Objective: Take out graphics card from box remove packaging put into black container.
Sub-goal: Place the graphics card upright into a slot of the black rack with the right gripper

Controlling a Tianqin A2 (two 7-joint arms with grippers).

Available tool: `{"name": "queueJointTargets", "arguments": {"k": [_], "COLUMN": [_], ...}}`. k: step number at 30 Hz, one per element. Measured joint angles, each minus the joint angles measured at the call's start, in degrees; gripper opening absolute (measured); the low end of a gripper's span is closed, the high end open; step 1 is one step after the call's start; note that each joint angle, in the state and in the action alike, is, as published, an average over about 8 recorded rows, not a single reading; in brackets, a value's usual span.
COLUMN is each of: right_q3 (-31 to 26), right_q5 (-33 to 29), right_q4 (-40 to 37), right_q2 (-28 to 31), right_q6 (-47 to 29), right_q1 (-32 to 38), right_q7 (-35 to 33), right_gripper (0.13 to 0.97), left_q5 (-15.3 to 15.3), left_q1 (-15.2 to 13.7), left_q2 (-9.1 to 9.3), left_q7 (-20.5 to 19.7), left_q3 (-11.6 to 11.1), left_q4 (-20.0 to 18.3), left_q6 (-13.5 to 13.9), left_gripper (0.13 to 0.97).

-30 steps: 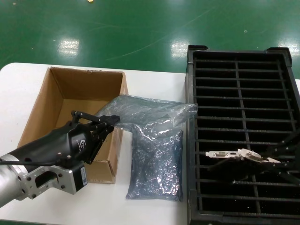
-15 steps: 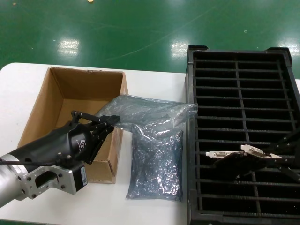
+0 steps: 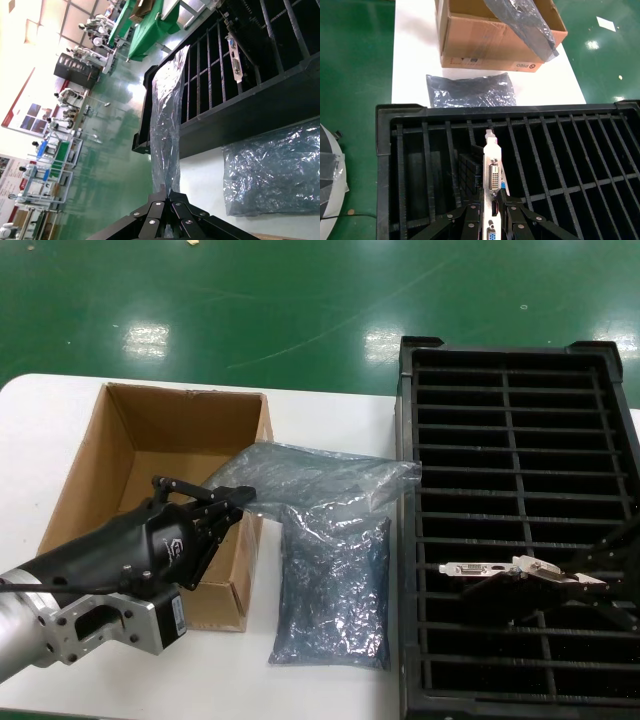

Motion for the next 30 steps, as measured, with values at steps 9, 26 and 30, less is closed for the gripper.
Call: {"name": "queueJointTargets", "arguments": {"k": [9, 26, 30], "right_q3": [-1.0, -3.7, -3.5], "right_q5": [-2.5, -5.0, -4.7], "right_q4": [-0.1, 0.4, 0.4], "right_q2": [-1.3, -4.9, -5.0], "right_q6": [-0.4, -1.6, -1.7], "right_q1": [0.3, 1.0, 1.0], "right_q7": [0.0, -3.1, -3.9], "right_gripper": [0.187, 0.273, 0.328], "left_q5": [0.0, 0.0, 0.0], "left_q1": [0.0, 0.0, 0.0], "left_q2": [0.0, 0.0, 0.0], "left_q7": [0.0, 0.0, 0.0], "left_q3": [0.0, 0.0, 0.0], "left_q4": [0.0, 0.0, 0.0], "left_q6": [0.0, 0.0, 0.0], "left_gripper": [0.139, 0.139, 0.139]}}
